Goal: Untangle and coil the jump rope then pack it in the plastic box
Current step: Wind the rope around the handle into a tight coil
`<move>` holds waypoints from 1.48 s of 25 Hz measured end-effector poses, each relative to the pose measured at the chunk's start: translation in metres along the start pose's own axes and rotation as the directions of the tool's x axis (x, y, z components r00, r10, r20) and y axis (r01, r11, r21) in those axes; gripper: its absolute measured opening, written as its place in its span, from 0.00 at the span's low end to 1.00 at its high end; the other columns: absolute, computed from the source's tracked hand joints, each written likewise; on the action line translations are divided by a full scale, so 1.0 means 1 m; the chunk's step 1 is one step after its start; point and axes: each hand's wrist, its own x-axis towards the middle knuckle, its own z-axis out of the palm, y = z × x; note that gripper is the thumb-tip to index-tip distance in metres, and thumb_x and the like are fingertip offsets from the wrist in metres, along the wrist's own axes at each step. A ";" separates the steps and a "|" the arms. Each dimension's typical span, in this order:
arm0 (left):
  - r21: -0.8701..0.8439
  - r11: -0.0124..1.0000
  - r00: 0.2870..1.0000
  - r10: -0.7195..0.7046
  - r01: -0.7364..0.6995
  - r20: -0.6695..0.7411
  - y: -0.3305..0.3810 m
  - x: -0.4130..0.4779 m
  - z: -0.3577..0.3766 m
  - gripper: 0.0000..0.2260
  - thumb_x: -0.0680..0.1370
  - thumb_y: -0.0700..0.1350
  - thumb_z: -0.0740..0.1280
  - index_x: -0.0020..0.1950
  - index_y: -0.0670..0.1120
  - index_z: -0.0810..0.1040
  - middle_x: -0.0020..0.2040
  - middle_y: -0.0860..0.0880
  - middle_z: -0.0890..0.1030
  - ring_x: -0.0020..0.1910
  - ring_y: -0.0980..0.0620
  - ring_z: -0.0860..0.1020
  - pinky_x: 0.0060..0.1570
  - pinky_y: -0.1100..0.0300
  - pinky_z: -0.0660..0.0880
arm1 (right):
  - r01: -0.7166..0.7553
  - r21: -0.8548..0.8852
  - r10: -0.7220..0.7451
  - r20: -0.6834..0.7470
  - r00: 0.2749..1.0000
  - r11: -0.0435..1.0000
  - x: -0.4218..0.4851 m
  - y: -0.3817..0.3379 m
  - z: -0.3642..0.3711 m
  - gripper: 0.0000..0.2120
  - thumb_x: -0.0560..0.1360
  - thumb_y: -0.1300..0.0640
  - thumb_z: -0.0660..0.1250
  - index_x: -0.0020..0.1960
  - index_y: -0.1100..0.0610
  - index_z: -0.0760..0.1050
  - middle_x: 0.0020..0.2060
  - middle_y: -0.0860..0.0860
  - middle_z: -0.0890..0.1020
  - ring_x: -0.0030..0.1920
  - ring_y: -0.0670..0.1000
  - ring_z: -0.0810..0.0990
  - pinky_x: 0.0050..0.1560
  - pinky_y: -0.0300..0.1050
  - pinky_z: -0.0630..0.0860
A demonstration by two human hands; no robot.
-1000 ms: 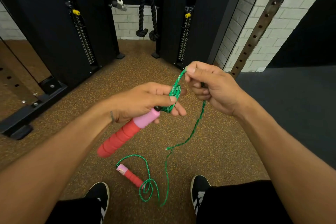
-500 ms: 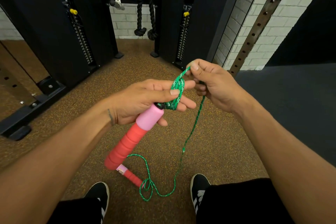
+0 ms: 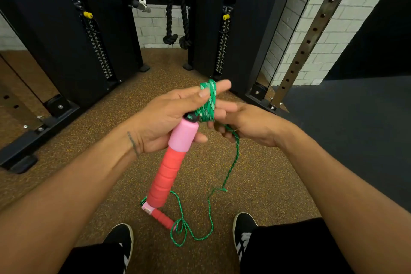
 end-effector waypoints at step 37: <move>0.231 0.966 0.988 -0.135 0.115 0.074 -0.007 0.000 -0.012 0.17 0.79 0.46 0.65 0.68 0.46 0.76 0.50 0.46 0.85 0.41 0.59 0.80 0.29 0.64 0.76 | 0.245 -0.004 -0.243 -0.165 0.956 0.969 -0.008 -0.007 -0.015 0.09 0.83 0.54 0.61 0.45 0.51 0.76 0.31 0.43 0.75 0.30 0.43 0.67 0.31 0.37 0.64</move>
